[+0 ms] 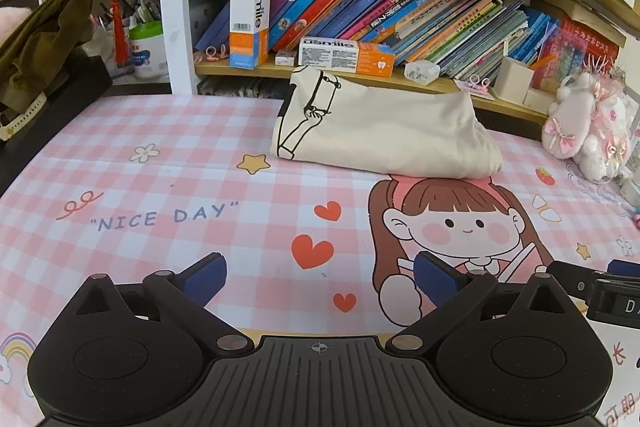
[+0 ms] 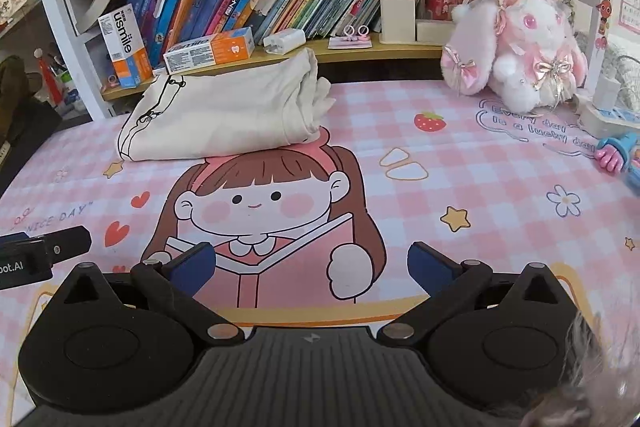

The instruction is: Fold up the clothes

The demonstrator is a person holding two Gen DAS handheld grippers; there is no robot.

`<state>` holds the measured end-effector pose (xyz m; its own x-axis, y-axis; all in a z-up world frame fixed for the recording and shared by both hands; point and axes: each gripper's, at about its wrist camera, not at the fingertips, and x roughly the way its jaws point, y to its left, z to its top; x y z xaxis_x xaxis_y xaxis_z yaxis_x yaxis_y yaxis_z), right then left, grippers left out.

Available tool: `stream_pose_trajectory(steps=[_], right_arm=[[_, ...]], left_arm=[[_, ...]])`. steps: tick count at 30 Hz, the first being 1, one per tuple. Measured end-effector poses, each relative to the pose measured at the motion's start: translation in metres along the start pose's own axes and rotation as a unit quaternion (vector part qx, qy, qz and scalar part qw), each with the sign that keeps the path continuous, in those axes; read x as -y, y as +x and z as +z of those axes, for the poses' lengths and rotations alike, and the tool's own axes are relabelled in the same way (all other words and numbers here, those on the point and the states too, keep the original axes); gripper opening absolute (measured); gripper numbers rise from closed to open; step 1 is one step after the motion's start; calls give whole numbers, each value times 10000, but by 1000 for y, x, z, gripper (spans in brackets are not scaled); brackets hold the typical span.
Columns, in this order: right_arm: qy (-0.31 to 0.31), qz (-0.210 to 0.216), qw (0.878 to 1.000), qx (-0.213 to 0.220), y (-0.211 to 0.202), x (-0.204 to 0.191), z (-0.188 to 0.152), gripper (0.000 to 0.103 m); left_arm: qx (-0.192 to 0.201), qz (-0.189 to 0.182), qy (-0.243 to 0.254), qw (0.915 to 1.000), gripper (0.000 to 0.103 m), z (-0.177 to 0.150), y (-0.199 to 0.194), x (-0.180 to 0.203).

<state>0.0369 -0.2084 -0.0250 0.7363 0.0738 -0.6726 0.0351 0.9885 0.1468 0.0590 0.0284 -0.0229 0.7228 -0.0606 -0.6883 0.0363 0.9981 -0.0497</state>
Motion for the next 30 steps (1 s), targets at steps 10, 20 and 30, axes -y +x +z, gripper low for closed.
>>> stream_pose_trajectory(steps=[10,20,30], right_arm=[[-53,-56,10000,19,-3,-2,-2,103],[-125,-54,9999,23,-3,-5,-4,103],[-232,-65,9997,36,-1,-8,-3,103]], left_arm=[[-60,-100,63,9999,101,-2,0,3],[-25,-43,73,10000,101,-4,0,2],[-51,-121,12,9999,101,-3,3,0]])
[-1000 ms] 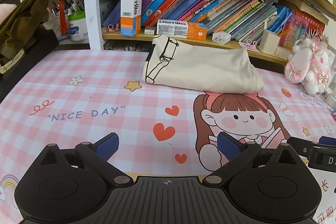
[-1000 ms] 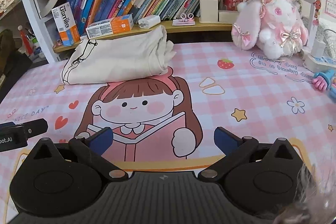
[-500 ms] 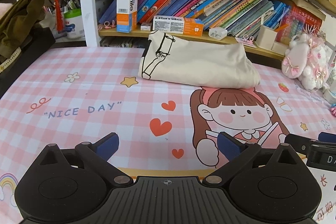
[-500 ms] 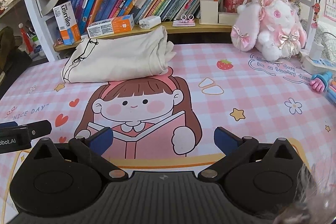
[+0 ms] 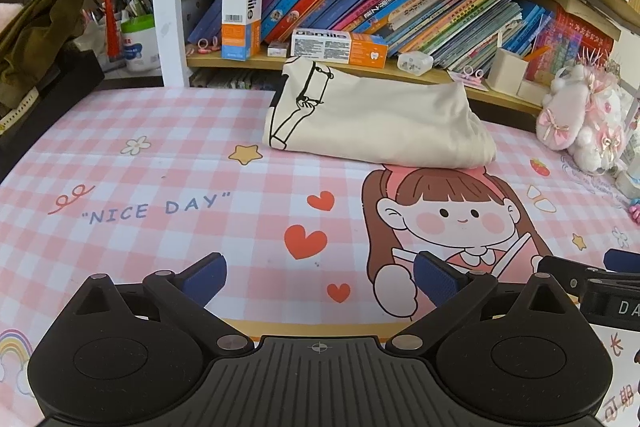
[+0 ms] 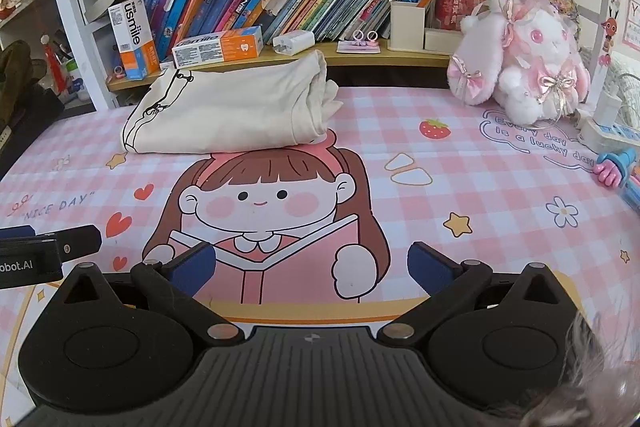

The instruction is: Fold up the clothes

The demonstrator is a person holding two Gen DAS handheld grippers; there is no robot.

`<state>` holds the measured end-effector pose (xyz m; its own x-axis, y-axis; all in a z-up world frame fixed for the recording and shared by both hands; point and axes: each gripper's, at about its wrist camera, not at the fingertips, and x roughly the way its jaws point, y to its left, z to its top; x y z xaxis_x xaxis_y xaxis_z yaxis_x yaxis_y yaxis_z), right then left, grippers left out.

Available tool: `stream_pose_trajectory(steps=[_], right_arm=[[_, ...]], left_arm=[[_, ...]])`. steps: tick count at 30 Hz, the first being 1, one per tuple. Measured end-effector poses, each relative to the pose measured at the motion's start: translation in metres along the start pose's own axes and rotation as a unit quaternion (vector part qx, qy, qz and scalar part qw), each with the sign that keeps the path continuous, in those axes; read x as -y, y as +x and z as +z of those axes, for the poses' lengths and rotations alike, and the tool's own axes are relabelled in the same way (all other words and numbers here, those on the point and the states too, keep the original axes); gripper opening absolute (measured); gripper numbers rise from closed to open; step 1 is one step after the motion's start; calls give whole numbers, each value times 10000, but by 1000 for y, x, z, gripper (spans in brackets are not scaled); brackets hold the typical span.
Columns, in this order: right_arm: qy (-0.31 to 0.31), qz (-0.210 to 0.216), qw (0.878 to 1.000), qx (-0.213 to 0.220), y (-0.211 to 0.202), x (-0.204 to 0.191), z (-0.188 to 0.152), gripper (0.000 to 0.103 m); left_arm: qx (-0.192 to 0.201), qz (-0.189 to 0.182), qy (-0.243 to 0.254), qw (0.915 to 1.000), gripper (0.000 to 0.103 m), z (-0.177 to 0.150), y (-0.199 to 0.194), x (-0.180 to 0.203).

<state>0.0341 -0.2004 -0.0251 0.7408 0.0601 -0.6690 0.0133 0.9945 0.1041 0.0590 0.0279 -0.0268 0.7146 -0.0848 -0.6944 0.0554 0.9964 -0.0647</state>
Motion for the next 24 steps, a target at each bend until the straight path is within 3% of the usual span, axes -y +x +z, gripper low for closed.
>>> stream_pose_trajectory(steps=[24], right_arm=[[23,28,10000,-61,5,1,-1,103]], left_arm=[[23,-144,34,9999,101,-2,2,2]])
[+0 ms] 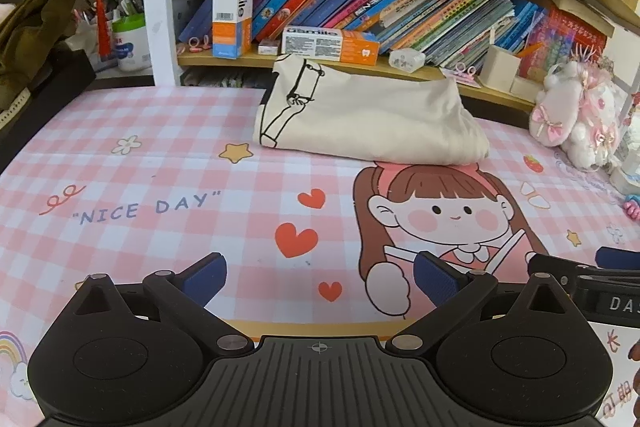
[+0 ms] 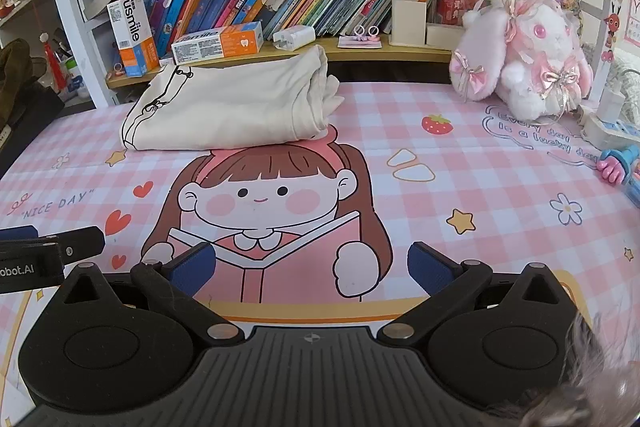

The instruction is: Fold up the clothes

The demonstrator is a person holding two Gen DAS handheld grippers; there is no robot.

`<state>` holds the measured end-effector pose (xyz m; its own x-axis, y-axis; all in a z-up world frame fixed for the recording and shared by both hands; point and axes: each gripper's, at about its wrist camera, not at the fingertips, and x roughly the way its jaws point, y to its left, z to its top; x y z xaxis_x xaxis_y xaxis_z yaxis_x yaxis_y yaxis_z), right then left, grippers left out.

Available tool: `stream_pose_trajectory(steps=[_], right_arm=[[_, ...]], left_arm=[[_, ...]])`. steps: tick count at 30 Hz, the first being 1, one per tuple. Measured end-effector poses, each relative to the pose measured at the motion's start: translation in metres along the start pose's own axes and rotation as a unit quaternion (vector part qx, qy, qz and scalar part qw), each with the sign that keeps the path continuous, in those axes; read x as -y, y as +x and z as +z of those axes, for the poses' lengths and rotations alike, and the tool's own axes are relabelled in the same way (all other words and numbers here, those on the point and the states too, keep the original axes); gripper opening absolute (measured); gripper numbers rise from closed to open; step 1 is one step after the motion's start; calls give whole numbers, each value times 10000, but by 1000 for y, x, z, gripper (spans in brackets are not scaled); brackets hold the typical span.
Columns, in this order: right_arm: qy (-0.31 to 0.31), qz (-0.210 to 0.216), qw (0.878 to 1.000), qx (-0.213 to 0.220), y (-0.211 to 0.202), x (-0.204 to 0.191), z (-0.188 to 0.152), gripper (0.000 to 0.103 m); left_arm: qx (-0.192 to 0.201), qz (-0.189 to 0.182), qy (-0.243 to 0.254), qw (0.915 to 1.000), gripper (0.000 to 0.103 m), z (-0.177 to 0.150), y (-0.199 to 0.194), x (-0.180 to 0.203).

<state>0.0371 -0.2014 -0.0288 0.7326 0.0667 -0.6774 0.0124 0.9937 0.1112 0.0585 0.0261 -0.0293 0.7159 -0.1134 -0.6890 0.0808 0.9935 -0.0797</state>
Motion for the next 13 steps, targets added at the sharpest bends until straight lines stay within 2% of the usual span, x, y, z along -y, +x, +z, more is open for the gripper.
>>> stream_pose_trajectory(steps=[13], right_arm=[[48,11,10000,-70,5,2,-1,103]], left_arm=[[8,3,-9,10000,101,0,3,1]])
